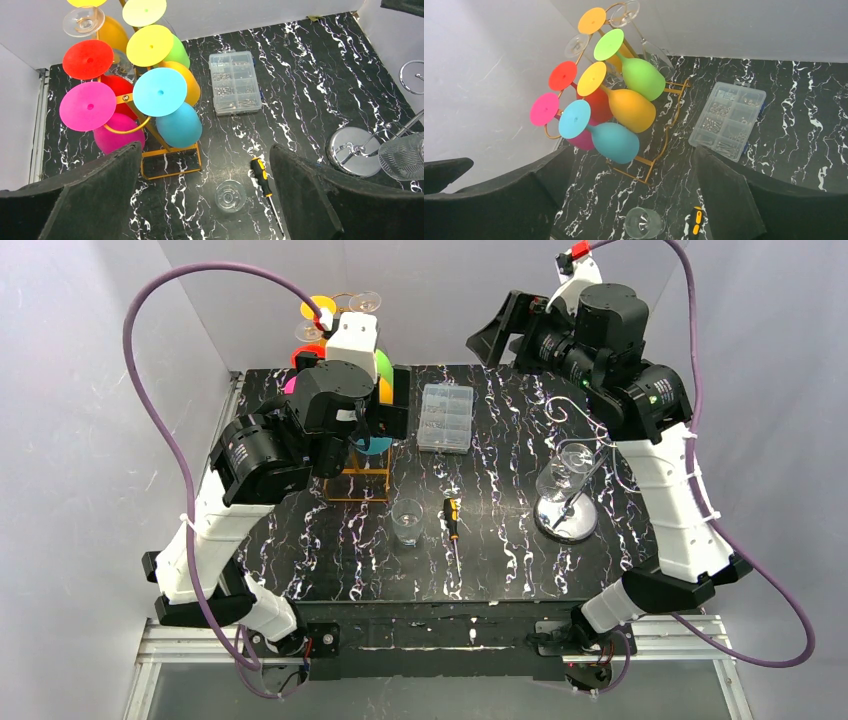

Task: Take the wine glass off the wine glass rack
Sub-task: Pick up the wine glass from the wine rack.

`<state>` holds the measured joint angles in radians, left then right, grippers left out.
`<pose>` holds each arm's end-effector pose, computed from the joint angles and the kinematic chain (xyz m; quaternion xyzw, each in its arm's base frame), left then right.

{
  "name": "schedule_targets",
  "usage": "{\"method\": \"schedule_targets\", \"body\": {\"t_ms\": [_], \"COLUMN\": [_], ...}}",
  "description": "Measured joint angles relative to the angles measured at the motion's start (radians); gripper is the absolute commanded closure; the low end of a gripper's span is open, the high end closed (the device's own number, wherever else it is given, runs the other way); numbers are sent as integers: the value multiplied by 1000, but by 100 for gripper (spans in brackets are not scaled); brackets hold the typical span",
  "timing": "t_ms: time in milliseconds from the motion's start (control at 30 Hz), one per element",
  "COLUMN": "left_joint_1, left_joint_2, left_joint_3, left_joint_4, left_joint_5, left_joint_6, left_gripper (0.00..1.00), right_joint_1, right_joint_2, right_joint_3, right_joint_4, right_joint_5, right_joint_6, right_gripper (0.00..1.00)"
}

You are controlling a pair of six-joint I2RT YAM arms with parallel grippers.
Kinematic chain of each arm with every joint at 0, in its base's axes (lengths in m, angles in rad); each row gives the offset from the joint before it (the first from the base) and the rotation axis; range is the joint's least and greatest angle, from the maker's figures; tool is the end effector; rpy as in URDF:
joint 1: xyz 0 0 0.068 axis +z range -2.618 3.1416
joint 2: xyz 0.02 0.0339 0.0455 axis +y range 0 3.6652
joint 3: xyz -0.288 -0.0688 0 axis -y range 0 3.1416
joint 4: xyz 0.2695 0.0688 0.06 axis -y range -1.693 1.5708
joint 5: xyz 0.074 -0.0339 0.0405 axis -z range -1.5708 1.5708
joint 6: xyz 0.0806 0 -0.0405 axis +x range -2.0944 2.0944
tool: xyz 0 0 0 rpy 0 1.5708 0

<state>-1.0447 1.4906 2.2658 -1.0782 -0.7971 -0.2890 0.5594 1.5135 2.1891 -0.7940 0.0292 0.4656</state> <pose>0.1864 -0.2061 0.5932 0.0603 0.7750 -0.0919 0.6223 0.2808 0.1730 0.5981 -0.0254 0.7473 0.3161 0.5840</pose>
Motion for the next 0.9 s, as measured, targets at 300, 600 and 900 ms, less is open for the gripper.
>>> {"method": "schedule_targets", "body": {"t_ms": [300,600,900], "left_joint_1": [0,7,19], "left_joint_2": [-47,-127,-74], "left_joint_3": [-36,-73,-180], "left_joint_4": [8,33,133], "left_joint_5": [-6,105,446], "left_joint_6": [39,48,-26], "left_gripper": [1,1,1], "right_joint_1": [14,35,35], "right_joint_2": [13,29,-72], "right_joint_3": [-12,-34,-58], "right_joint_4": [7,-27,-130], "right_joint_5": [-80,-37,165], "right_joint_6": [30,32,8], "right_gripper": [0,0,0]}}
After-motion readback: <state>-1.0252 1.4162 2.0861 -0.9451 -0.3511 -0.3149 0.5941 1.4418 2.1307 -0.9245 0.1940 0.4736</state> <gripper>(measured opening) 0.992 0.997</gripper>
